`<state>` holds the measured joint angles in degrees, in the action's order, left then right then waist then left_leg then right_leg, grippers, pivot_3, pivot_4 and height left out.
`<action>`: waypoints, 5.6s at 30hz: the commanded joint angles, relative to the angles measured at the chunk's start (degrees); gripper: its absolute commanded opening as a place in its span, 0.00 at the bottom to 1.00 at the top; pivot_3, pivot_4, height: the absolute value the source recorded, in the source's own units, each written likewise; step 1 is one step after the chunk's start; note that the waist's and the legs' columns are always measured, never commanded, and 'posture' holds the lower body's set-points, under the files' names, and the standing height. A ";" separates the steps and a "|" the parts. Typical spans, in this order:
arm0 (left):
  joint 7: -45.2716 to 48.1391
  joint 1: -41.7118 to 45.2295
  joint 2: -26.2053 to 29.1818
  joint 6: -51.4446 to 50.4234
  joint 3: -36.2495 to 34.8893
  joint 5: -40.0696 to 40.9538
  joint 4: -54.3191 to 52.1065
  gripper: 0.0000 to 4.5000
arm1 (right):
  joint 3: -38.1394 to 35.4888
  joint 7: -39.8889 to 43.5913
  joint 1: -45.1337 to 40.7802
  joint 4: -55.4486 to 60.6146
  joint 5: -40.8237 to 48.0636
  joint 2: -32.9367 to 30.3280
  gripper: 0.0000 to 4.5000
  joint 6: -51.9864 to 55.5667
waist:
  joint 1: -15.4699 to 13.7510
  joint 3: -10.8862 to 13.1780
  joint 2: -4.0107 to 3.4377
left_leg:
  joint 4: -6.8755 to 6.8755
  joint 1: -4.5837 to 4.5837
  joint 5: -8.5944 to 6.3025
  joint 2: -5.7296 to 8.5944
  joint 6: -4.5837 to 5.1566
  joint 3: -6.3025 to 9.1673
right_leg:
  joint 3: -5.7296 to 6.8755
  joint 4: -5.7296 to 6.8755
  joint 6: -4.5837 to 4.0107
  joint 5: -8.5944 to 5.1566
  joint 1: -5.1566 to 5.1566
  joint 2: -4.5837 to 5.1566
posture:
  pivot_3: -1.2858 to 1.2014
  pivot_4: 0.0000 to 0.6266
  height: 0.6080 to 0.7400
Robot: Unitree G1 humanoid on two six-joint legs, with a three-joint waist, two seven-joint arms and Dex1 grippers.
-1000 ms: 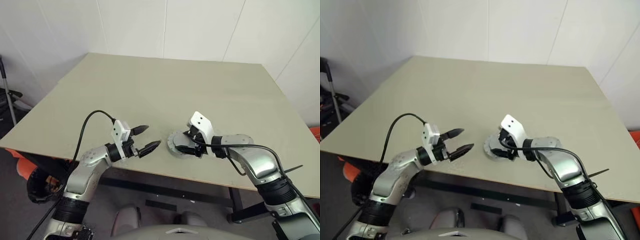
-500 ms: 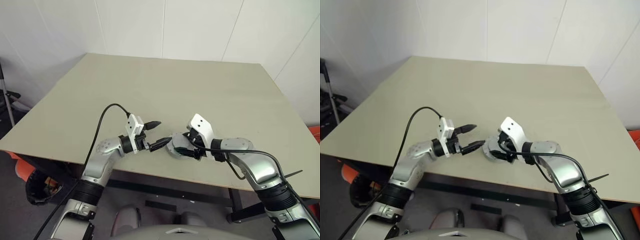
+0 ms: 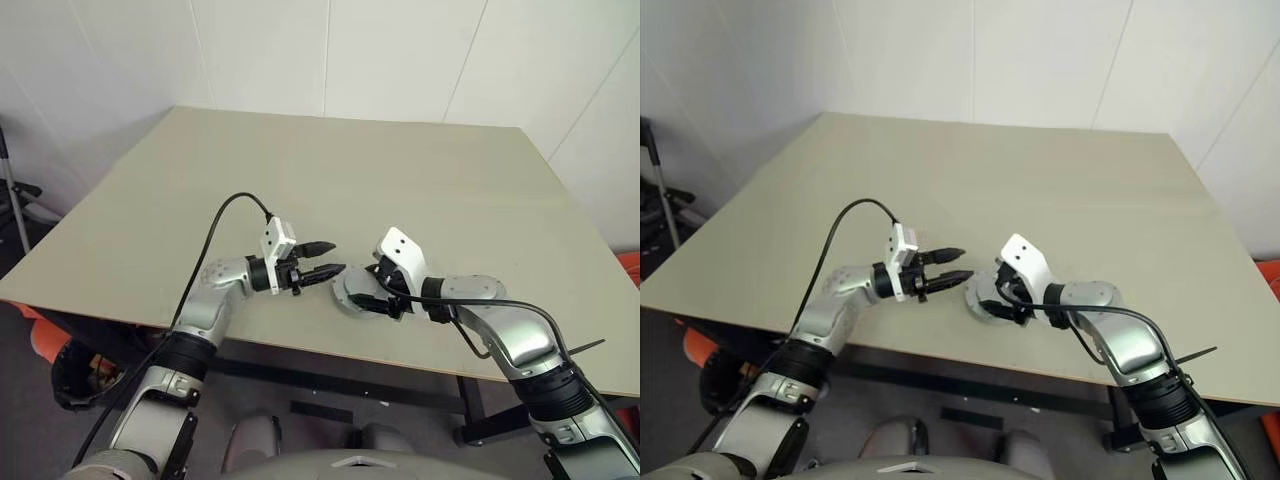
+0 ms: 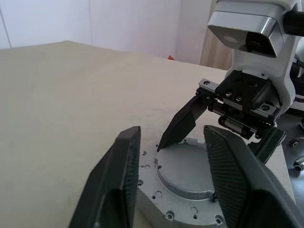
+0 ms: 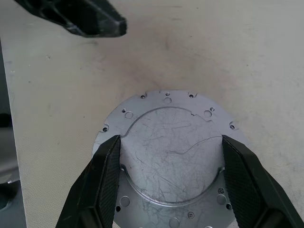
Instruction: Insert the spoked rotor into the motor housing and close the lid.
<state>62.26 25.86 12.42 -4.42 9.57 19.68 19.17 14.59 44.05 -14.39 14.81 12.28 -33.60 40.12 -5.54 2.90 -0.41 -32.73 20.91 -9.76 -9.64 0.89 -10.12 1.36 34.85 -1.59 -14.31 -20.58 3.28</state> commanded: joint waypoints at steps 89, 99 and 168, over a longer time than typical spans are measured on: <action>10.07 13.51 -4.29 7.92 7.20 -15.30 20.37 0.00 | -40.99 -19.13 0.40 12.38 24.64 14.84 1.00 52.38 | -3.20 0.22 -0.29 | 0.40 0.20 0.07 0.05 -0.10 -0.07 | 0.04 -0.13 -0.09 0.05 -0.34 0.06 | 0.52 0.00 1.00; 10.46 13.51 -4.29 7.70 7.26 -15.14 19.93 0.00 | -42.93 -23.12 -0.18 10.35 27.42 16.62 1.00 52.38 | -3.21 0.21 -0.30 | 0.53 0.19 0.24 0.07 -0.38 -0.06 | 0.04 -0.13 -0.07 0.03 -0.38 0.08 | 0.52 0.00 1.00; 10.78 13.67 -5.13 7.34 7.51 -14.82 18.95 0.00 | -24.19 -63.28 11.56 -7.26 100.71 6.66 0.25 22.97 | -2.88 0.23 -0.27 | 0.57 0.50 0.21 0.17 -0.33 -0.07 | 0.12 -0.21 0.16 -0.11 -0.59 0.19 | 0.52 0.00 1.00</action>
<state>72.52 39.88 7.53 3.27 15.76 5.63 38.67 -9.66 -20.83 -1.84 3.66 110.72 -26.67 64.29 -8.42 3.14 -0.68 -32.16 21.42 -9.56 -9.47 0.57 -10.19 1.48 34.65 -1.43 -14.41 -21.18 3.46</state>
